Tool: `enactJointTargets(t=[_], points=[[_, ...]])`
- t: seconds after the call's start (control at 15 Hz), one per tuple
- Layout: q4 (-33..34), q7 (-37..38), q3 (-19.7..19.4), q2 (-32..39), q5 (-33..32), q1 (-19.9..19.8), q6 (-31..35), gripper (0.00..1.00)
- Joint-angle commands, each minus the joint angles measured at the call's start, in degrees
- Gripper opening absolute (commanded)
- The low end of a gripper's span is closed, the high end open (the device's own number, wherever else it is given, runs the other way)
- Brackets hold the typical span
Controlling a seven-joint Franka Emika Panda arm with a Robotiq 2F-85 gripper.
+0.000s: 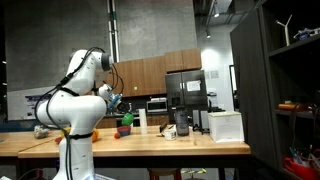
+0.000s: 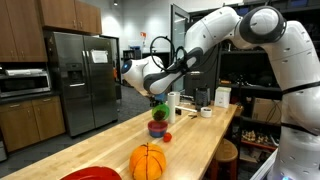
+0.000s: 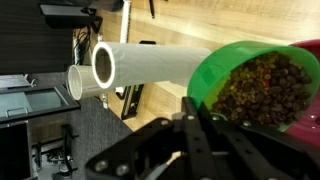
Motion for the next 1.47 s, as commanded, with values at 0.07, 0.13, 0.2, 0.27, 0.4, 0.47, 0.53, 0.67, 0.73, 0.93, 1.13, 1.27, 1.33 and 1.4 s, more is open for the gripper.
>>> enactJointTargets(t=[0.07,0.13,0.2,0.27,0.4,0.47,0.53,0.67,0.73,0.93,1.13,1.27,1.33,1.4], points=[[2.8,-1.1,0.0,1.8,-2.5,2.3,-5.5,0.01],[3.0,-1.0,0.0,2.0,-3.1,2.7,-6.4,0.01],[3.1,-1.1,0.1,2.2,-3.5,3.0,-7.3,0.01],[3.2,-1.2,0.2,2.5,-4.0,3.3,-8.2,0.01],[3.5,-1.5,0.5,3.0,-4.5,3.7,-9.6,0.01],[3.5,-1.5,0.5,3.1,-4.8,3.9,-10.1,0.01],[3.6,-1.6,0.6,3.4,-5.1,4.1,-10.7,0.01],[3.6,-1.9,0.7,3.8,-5.6,4.4,-11.6,0.01],[3.7,-2.1,0.7,4.1,-5.9,4.4,-11.9,0.01],[4.0,-2.8,0.8,4.9,-7.1,4.6,-12.9,0.01],[4.8,-3.7,0.8,5.9,-9.2,4.7,-13.7,0.01],[5.5,-4.2,0.9,6.5,-10.1,4.7,-13.9,0.01],[5.7,-4.4,0.9,6.7,-10.6,4.7,-14.0,0.01],[6.1,-4.7,0.9,7.0,-10.8,4.7,-14.1,0.01]])
